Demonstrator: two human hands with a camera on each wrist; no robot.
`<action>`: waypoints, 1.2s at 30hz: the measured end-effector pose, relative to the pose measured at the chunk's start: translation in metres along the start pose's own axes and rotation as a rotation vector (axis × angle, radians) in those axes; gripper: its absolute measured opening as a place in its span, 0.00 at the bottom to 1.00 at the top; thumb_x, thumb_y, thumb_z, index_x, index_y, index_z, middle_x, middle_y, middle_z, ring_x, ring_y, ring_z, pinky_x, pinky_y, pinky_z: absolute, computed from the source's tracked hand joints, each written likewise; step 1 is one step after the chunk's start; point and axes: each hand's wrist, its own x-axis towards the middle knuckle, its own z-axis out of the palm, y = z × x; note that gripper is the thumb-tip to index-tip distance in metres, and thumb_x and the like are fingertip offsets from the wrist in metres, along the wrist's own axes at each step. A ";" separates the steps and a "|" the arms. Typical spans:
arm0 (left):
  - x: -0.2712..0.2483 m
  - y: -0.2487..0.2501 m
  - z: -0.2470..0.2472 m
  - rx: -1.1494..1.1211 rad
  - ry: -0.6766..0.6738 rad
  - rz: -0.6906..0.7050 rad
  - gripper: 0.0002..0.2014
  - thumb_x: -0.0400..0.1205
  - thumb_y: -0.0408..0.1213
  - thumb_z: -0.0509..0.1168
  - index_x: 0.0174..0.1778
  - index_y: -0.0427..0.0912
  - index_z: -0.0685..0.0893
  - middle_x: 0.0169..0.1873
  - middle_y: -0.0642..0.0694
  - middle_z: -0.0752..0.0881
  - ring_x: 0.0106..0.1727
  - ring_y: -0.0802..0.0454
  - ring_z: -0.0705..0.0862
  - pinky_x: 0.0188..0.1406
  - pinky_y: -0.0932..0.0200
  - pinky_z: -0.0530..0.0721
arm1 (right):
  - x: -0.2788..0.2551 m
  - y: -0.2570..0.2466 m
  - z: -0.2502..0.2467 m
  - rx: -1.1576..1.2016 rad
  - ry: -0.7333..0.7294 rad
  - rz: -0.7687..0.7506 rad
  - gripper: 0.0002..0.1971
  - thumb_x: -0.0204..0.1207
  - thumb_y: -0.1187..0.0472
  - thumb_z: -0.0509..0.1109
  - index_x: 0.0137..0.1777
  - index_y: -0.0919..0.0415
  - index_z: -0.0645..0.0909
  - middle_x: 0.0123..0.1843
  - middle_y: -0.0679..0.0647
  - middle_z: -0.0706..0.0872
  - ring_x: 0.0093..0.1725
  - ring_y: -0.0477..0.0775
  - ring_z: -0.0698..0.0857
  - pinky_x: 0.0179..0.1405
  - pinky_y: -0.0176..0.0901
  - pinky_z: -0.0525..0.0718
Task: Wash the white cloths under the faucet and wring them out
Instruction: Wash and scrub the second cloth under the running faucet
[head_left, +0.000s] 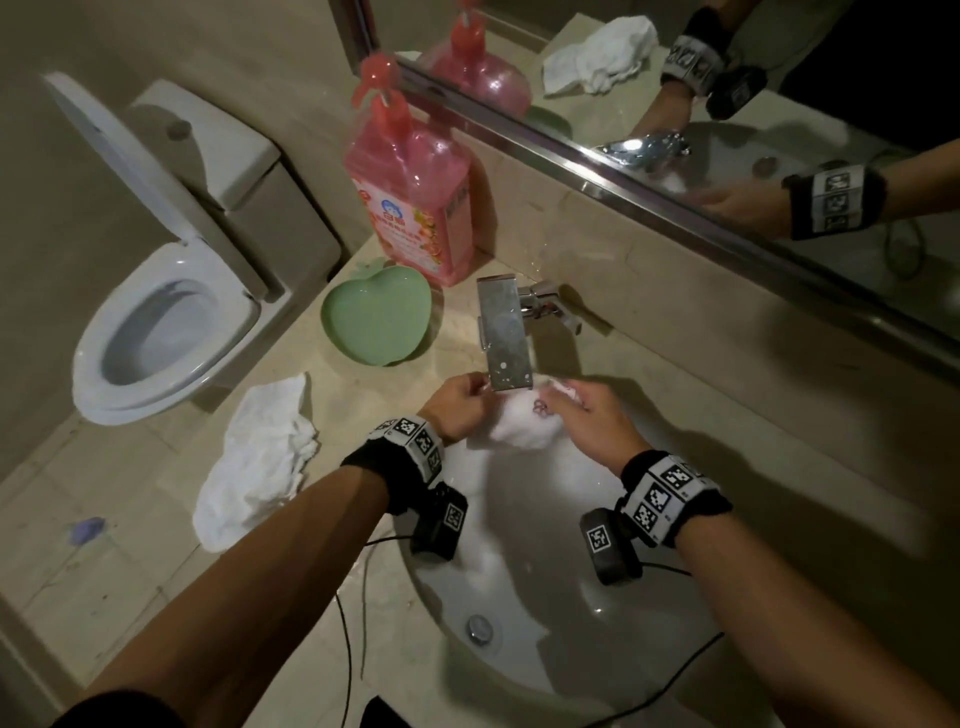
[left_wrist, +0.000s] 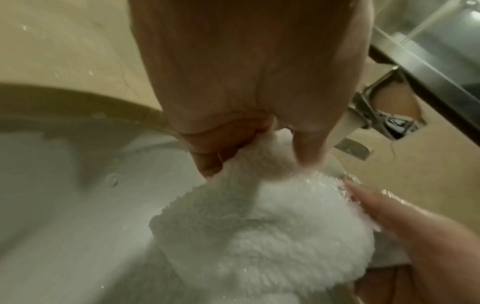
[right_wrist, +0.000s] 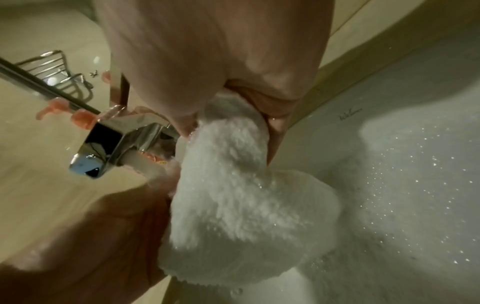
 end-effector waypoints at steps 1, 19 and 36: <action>0.003 0.000 0.004 -0.089 -0.051 0.000 0.09 0.80 0.40 0.71 0.55 0.46 0.88 0.48 0.50 0.92 0.52 0.54 0.90 0.56 0.56 0.88 | 0.001 0.003 -0.002 0.003 0.033 0.022 0.13 0.84 0.49 0.71 0.42 0.54 0.90 0.41 0.46 0.94 0.45 0.49 0.91 0.45 0.43 0.85; 0.005 -0.005 -0.007 -0.198 0.214 -0.091 0.16 0.88 0.47 0.62 0.44 0.39 0.85 0.39 0.39 0.88 0.42 0.44 0.83 0.42 0.47 0.84 | 0.016 0.039 0.013 0.029 -0.050 0.149 0.13 0.76 0.47 0.73 0.54 0.52 0.88 0.49 0.45 0.92 0.51 0.45 0.88 0.51 0.44 0.84; -0.016 -0.015 -0.027 0.082 0.016 -0.036 0.16 0.76 0.46 0.67 0.57 0.46 0.80 0.54 0.42 0.87 0.55 0.41 0.87 0.58 0.45 0.86 | 0.019 0.005 0.018 -0.289 -0.324 0.052 0.17 0.71 0.57 0.82 0.59 0.51 0.87 0.54 0.50 0.92 0.52 0.53 0.90 0.48 0.45 0.86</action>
